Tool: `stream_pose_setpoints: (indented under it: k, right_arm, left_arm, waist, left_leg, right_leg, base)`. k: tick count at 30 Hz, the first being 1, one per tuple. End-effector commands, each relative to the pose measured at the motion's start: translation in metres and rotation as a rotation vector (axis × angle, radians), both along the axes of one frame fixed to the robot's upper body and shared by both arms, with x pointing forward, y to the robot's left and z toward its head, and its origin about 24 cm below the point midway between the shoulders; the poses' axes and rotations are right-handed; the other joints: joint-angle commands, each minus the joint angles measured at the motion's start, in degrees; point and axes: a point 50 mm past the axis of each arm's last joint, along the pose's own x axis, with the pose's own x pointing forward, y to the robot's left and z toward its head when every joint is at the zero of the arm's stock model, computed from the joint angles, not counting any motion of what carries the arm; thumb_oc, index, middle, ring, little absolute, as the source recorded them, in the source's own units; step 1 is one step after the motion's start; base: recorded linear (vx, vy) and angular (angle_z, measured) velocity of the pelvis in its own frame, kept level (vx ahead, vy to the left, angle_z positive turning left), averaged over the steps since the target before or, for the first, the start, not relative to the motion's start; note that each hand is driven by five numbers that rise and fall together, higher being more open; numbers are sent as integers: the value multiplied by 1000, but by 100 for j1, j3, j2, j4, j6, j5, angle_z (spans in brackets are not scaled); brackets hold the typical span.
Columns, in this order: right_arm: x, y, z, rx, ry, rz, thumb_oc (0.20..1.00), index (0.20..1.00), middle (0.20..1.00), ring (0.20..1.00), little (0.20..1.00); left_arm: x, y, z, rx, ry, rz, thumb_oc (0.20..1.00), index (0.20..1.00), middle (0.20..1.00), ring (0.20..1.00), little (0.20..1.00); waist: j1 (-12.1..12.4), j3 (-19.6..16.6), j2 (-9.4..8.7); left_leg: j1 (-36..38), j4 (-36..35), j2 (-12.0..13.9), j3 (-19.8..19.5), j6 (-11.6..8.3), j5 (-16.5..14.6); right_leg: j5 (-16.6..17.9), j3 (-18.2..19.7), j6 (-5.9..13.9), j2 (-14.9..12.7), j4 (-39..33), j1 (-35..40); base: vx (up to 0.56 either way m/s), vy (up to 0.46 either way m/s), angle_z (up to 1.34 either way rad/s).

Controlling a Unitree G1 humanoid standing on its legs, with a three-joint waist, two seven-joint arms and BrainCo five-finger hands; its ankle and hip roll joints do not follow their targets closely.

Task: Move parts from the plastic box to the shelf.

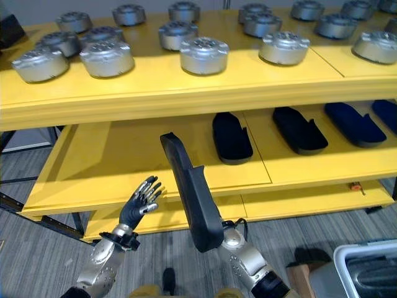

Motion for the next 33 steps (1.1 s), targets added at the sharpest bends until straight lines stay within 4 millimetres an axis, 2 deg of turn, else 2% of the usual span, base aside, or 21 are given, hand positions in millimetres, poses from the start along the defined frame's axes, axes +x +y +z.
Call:
stream_pose_setpoints:
  k: [1, 6, 9, 11, 13, 14, 15, 17, 18, 19, 20, 21, 26, 33]
  right_arm:
    - [14, 2, 39, 63, -212, 11, 200, 200, 200, 200, 200]
    - [19, 3, 46, 87, -237, 13, 200, 200, 200, 200, 200]
    - [23, 7, 49, 97, -234, 27, 200, 200, 200, 200, 200]
    - [25, 13, 51, 109, -219, 40, 200, 200, 200, 200, 200]
    - [28, 22, 52, 116, -198, 55, 200, 200, 200, 200, 200]
    - [29, 24, 54, 115, -193, 63, 200, 200, 200, 200, 200]
    - [30, 26, 55, 106, -198, 65, 200, 200, 200, 200, 200]
    - [28, 26, 55, 103, -191, 61, 200, 200, 200, 200, 200]
    - [25, 24, 52, 105, -180, 56, 200, 200, 200, 200, 200]
    - [23, 22, 50, 104, -178, 53, 200, 200, 200, 200, 200]
    - [19, 15, 45, 91, -188, 38, 200, 200, 200, 200, 200]
    - [18, 11, 43, 89, -185, 31, 200, 200, 200, 200, 200]
    - [14, 7, 36, 120, -183, 54, 200, 200, 200, 200, 200]
    - [18, 15, 46, 138, -203, 54, 200, 200, 200, 200, 200]
  left_arm:
    - [9, -14, 25, -28, -159, -23, 1000, 1000, 1000, 1000, 1000]
    - [11, -10, 30, 6, -194, -21, 1000, 1000, 1000, 1000, 1000]
    - [11, -8, 31, 18, -190, -2, 1000, 1000, 1000, 1000, 1000]
    - [11, -8, 29, 20, -176, 11, 1000, 1000, 1000, 1000, 1000]
    - [12, -8, 28, -1, -158, 13, 1000, 1000, 1000, 1000, 1000]
    - [13, -8, 30, -20, -165, 12, 1000, 1000, 1000, 1000, 1000]
    - [15, -9, 32, -38, -171, 5, 1000, 1000, 1000, 1000, 1000]
    - [15, -16, 30, -44, -155, -5, 1000, 1000, 1000, 1000, 1000]
    - [13, -21, 27, -52, -139, -9, 1000, 1000, 1000, 1000, 1000]
    - [12, -23, 26, -62, -130, -14, 1000, 1000, 1000, 1000, 1000]
    - [6, -32, 24, -68, -130, -49, 1000, 1000, 1000, 1000, 1000]
    - [3, -35, 23, -60, -137, -66, 1000, 1000, 1000, 1000, 1000]
    - [-1, -30, 20, -186, -80, 18, 1000, 1000, 1000, 1000, 1000]
    - [-5, -33, 18, -185, -58, 35, 1000, 1000, 1000, 1000, 1000]
  waist:
    - [92, -189, 50]
    - [195, -168, -32]
    - [285, -166, -37]
    - [399, -157, -17]
    - [536, -104, 3]
    - [545, -93, 21]
    - [511, -82, 29]
    - [329, -89, -27]
    - [233, -128, -110]
    - [189, -137, -137]
    - [47, -173, -157]
    - [-12, -173, -159]
    - [43, -226, -151]
    - [134, -168, -149]
  left_leg:
    - [79, 47, 181, -8, 59, -322]
    - [78, 78, 47, 242, 220, -426]
    - [130, 114, -2, 497, 279, -477]
    - [205, 87, -20, 748, 287, -495]
    - [412, 75, -82, 1024, 282, -672]
    - [436, 68, -90, 1086, 295, -690]
    - [435, 67, -124, 1015, 333, -720]
    - [379, 57, -235, 728, 385, -670]
    - [389, 47, -350, 581, 380, -714]
    - [409, 47, -401, 486, 380, -737]
    - [363, 47, -487, 128, 398, -701]
    - [326, 47, -504, -16, 413, -676]
    - [270, 48, -457, -42, 351, -580]
    - [149, 268, -359, 77, 257, -591]
  right_leg:
    - [956, -394, -156, 140, -297, -376]
    - [1026, -494, -26, -21, -182, -526]
    - [1002, -822, -13, -81, -56, -504]
    - [1063, -1328, -10, -165, 129, -512]
    - [1122, -1895, 89, -288, 534, -618]
    - [1090, -1985, 67, -287, 657, -670]
    - [949, -1886, 6, -141, 699, -735]
    - [793, -1355, -262, 486, 356, -783]
    - [846, -1026, -351, 811, -101, -661]
    - [923, -851, -363, 895, -317, -613]
    - [1215, -121, -370, 1040, -690, -657]
    - [1271, 151, -385, 1100, -721, -661]
    - [1162, 32, -419, 1092, -736, -481]
    - [899, -218, -521, 1108, -530, -420]
  base:
    - [-25, 234, -30]
    - [-22, 177, -21]
    - [-10, 186, -35]
    - [21, 180, -46]
    - [42, 244, -88]
    - [11, 198, -102]
    - [-2, 84, -66]
    - [112, -8, -8]
    - [224, -44, 80]
    - [259, -71, 118]
    - [196, -79, 121]
    - [216, -142, 109]
    - [143, -132, 32]
    - [95, -138, 14]
